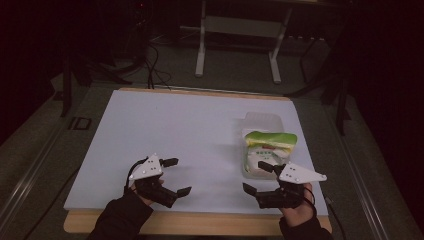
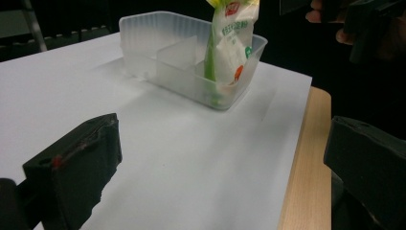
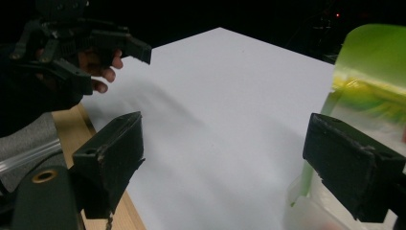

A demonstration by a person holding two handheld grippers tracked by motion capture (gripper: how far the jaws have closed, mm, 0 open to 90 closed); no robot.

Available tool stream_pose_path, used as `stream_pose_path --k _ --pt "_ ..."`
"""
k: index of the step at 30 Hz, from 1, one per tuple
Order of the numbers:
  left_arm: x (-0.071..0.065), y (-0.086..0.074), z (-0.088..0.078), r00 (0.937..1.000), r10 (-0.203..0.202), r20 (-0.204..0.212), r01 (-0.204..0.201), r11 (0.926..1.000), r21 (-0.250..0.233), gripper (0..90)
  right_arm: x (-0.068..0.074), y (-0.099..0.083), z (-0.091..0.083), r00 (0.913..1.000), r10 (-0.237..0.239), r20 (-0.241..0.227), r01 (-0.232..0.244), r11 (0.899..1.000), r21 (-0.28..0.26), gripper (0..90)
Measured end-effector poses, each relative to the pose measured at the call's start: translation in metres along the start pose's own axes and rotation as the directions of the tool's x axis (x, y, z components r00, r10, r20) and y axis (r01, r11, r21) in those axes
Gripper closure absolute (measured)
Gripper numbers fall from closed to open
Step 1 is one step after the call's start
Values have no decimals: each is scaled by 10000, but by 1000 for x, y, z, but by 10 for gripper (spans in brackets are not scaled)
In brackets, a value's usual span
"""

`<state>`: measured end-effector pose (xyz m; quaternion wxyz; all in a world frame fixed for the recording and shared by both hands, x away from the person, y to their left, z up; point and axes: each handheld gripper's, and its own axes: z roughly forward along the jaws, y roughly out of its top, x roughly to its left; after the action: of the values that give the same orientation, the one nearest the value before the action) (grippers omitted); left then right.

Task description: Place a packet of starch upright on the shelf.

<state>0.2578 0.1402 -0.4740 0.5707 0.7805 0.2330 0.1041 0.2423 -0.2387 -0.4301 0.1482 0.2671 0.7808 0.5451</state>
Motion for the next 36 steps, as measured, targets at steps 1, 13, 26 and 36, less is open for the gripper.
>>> stream_pose_path --k 1,13,26,36 --pt "0 0 0 10000 -51 16 51 10000 -8 0 1 -2 1 10000 -58 -55 58 10000 5 137" --pt "0 -4 1 10000 -6 93 5 9999 140 0 11 -23 16 9972 -411 -630 443 9978 498 137" --pt "1 -7 3 9998 -69 182 66 9999 156 0 7 -40 8 9989 -180 -441 213 9970 740 138" --pt "0 -10 6 9997 -76 242 69 9996 289 0 4 -47 -1 9993 -242 -294 264 9968 759 139"
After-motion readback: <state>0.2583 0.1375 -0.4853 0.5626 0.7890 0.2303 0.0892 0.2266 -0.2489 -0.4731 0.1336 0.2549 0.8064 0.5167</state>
